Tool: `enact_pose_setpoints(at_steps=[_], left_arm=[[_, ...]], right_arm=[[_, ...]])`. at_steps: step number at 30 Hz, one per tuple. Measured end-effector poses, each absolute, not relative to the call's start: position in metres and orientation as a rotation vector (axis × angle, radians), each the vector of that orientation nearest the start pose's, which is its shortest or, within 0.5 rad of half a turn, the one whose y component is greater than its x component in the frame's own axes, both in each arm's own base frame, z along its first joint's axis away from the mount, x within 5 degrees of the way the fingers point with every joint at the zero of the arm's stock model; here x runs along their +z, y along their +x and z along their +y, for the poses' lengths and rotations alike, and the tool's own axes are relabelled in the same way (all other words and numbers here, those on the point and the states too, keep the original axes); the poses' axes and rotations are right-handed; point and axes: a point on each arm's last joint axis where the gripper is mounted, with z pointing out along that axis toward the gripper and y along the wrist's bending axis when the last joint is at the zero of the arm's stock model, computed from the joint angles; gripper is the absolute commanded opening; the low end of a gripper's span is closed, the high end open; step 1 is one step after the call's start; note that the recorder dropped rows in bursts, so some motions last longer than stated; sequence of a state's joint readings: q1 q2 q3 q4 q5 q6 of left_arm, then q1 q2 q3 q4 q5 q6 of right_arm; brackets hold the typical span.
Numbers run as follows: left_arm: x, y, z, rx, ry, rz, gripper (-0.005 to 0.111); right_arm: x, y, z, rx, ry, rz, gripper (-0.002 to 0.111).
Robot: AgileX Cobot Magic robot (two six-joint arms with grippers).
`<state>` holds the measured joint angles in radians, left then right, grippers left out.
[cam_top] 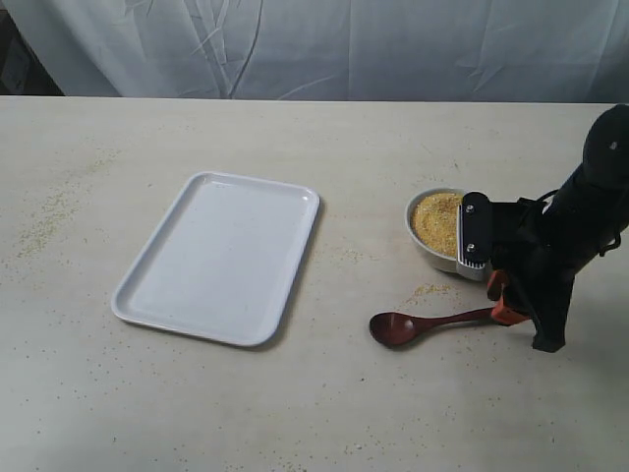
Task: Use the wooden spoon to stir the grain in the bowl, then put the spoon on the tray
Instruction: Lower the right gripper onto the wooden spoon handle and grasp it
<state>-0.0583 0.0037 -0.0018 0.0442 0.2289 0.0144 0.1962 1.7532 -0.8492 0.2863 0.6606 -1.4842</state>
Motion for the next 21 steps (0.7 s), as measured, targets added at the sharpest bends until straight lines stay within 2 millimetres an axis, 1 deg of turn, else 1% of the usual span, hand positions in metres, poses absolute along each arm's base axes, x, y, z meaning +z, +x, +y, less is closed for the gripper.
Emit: enact_pose_setpoints(at_steps=[4,12,16,17,18,21], left_arm=[[0.193,0.056,-0.002,0.008,0.092,1.712,0.0],[0.193,0.056,-0.002,0.008,0.092,1.712,0.0],[0.193,0.056,-0.002,0.008,0.092,1.712,0.0],[0.193,0.056,-0.002,0.008,0.092,1.712,0.0],[0.193,0.056,-0.002,0.008,0.092,1.712,0.0],[0.193,0.056,-0.002,0.008,0.092,1.712,0.0]], right_arm=[[0.133,0.283,0.071,0.094,-1.951,2.187,0.036],[0.113,0.284,0.071,0.131,-2.004,2.201,0.036],[0.113,0.285,0.072,0.137,-2.009,2.2,0.036],[0.113,0.285,0.072,0.136,-2.011,2.198,0.035],[0.113,0.286,0.072,0.136,-2.011,2.197,0.03],[0.113,0.285,0.072,0.147,-2.017,2.201,0.01]])
